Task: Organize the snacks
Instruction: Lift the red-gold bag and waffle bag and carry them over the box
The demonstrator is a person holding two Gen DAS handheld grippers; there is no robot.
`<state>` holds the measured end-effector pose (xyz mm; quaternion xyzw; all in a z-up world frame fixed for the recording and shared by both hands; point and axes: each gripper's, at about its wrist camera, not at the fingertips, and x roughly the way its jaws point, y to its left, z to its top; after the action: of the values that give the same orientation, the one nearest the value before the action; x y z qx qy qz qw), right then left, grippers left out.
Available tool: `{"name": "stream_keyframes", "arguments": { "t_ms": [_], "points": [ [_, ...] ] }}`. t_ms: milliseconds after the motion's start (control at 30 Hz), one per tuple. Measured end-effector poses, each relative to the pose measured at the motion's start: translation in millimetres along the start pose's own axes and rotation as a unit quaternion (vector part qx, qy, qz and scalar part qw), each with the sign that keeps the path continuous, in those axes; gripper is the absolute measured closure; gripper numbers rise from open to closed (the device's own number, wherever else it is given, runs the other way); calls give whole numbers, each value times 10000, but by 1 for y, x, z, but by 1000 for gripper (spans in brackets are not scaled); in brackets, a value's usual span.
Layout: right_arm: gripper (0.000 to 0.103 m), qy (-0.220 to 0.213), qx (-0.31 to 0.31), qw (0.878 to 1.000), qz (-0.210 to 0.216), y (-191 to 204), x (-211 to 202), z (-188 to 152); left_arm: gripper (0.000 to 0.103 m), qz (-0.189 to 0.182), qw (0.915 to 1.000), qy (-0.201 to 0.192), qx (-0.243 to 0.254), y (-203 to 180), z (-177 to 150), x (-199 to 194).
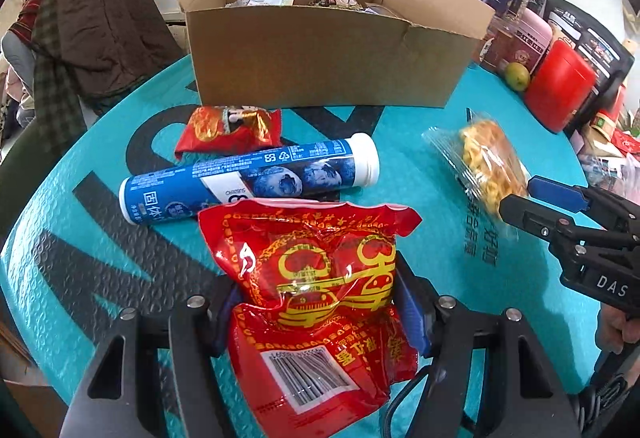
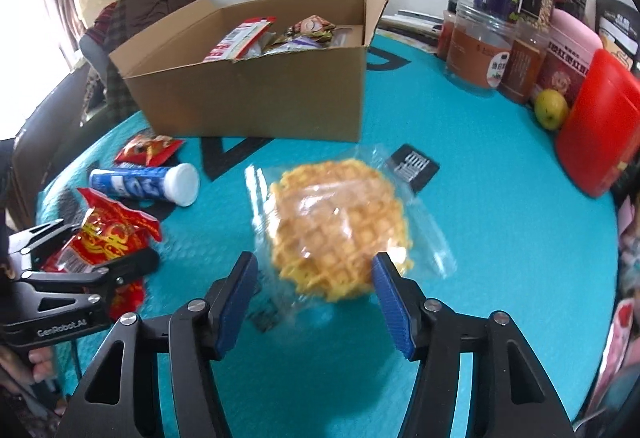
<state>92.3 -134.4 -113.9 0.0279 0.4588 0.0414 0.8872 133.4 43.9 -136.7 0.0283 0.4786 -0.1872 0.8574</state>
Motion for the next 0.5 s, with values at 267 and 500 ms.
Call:
{"name": "stream_keyframes", "arguments": {
  "t_ms": [267,500],
  "points": [
    [0,-312,-292,9989,-178,-1,-2,7,38,64,10000,-66,-3,-2,4,4],
    [0,133,-388,9987,-287,-11,32,26,38,110,9998,-126,-88,1,15,13]
  ]
}}
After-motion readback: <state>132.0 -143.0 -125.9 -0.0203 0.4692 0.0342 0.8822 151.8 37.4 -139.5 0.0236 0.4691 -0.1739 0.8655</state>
